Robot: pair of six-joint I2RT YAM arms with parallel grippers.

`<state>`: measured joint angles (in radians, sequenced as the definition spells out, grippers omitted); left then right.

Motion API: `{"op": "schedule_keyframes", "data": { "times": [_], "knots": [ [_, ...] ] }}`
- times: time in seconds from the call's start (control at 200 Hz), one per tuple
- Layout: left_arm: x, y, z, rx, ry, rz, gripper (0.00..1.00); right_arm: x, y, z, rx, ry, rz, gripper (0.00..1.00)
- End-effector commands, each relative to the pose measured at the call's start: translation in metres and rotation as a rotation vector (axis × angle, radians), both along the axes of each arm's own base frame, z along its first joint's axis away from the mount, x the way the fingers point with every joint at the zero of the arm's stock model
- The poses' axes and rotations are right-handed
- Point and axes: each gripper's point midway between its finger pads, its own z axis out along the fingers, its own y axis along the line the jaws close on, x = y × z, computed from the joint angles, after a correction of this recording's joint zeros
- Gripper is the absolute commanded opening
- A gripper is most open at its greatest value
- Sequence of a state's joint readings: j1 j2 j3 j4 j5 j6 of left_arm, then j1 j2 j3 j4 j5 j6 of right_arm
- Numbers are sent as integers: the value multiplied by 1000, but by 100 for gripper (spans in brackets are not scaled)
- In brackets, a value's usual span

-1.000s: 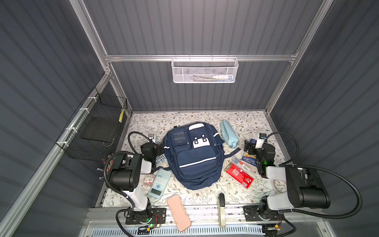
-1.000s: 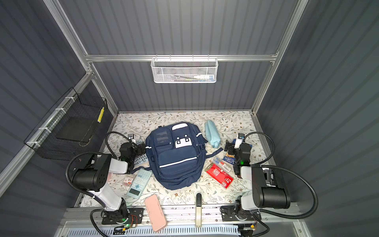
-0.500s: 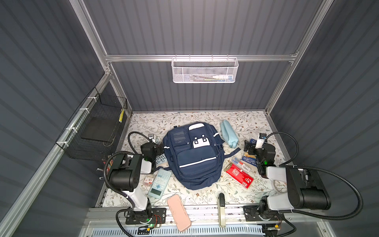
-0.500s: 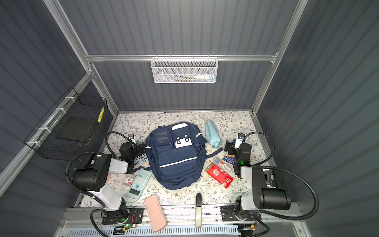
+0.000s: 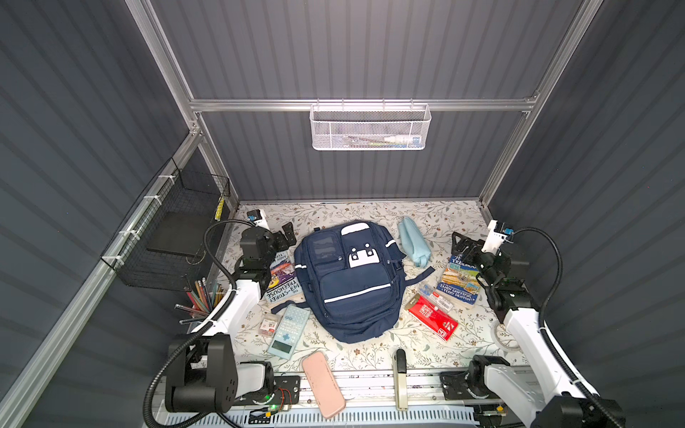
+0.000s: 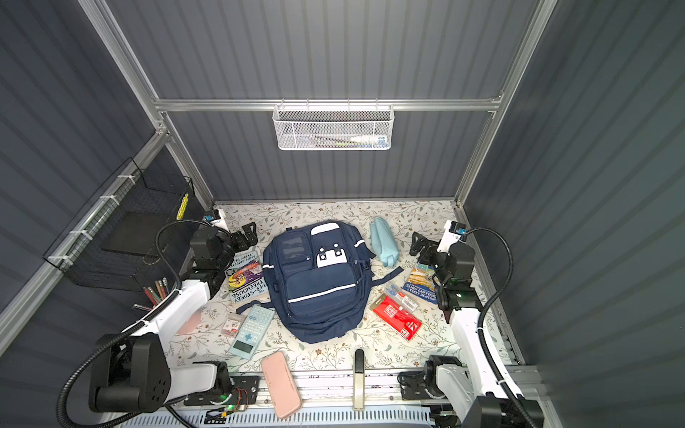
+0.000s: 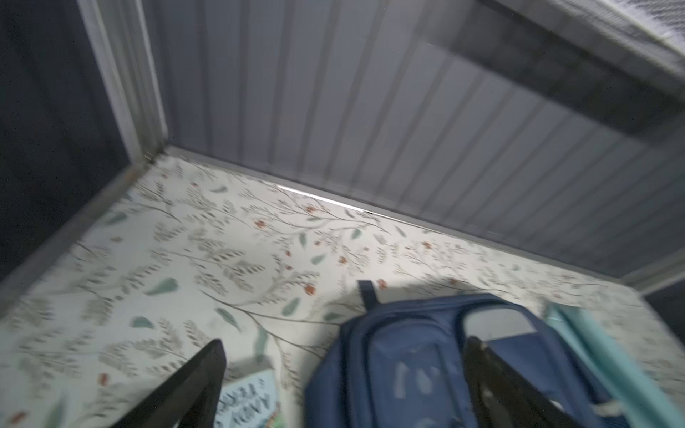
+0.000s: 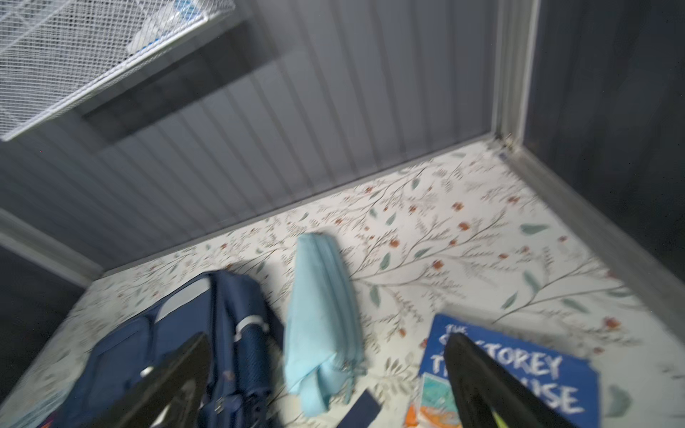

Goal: Pack the student bag
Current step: 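Reach both grippers toward the top of the navy backpack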

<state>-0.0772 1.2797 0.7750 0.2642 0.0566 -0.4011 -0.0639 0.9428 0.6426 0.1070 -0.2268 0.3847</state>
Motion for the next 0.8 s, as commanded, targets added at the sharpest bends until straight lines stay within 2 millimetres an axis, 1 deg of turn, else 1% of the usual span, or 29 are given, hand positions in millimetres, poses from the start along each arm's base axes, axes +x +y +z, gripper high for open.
{"op": "schedule_keyframes", "data": {
  "times": [0.0, 0.08, 0.135, 0.165, 0.18, 0.285, 0.36, 0.45, 0.535, 0.59, 0.63, 0.64, 0.68, 0.745, 0.765, 0.79],
  "knots": [
    [-32, -46, -62, -241, 338, -114, 100, -16, 51, -16, 174, 189, 190, 99],
    [-42, -66, -83, -196, 413, -140, 100, -20, 88, -21, 103, 266, 282, 99],
    [-47, -79, -96, -142, 447, -154, 99, -19, 104, -26, 12, 312, 283, 99],
    [-48, -83, -103, -120, 462, -155, 98, -19, 116, -27, -20, 333, 299, 99],
    [-48, -84, -107, -113, 468, -153, 97, -17, 121, -35, -36, 364, 302, 99],
    [-43, -91, -126, -117, 504, -169, 90, -2, 146, -55, -60, 460, 334, 98],
    [-38, -95, -136, -115, 528, -179, 87, 14, 154, -74, -101, 532, 331, 96],
    [-33, -102, -146, -116, 544, -195, 82, 37, 158, -91, -146, 563, 320, 94],
    [-29, -109, -155, -130, 558, -211, 73, 59, 169, -101, -155, 564, 359, 91],
    [-26, -116, -159, -154, 556, -227, 65, 73, 180, -107, -163, 576, 407, 83],
    [-23, -119, -161, -158, 560, -232, 62, 84, 186, -113, -173, 591, 419, 78],
    [-22, -121, -161, -157, 561, -234, 62, 83, 185, -118, -180, 614, 419, 77],
    [-19, -124, -163, -157, 564, -239, 58, 92, 184, -127, -199, 649, 404, 73],
    [-11, -131, -163, -177, 558, -256, 52, 103, 184, -138, -210, 691, 392, 63],
    [-9, -133, -163, -181, 558, -261, 49, 106, 181, -140, -214, 701, 376, 60],
    [-6, -134, -164, -181, 558, -263, 41, 110, 178, -144, -223, 713, 358, 56]
  ]
}}
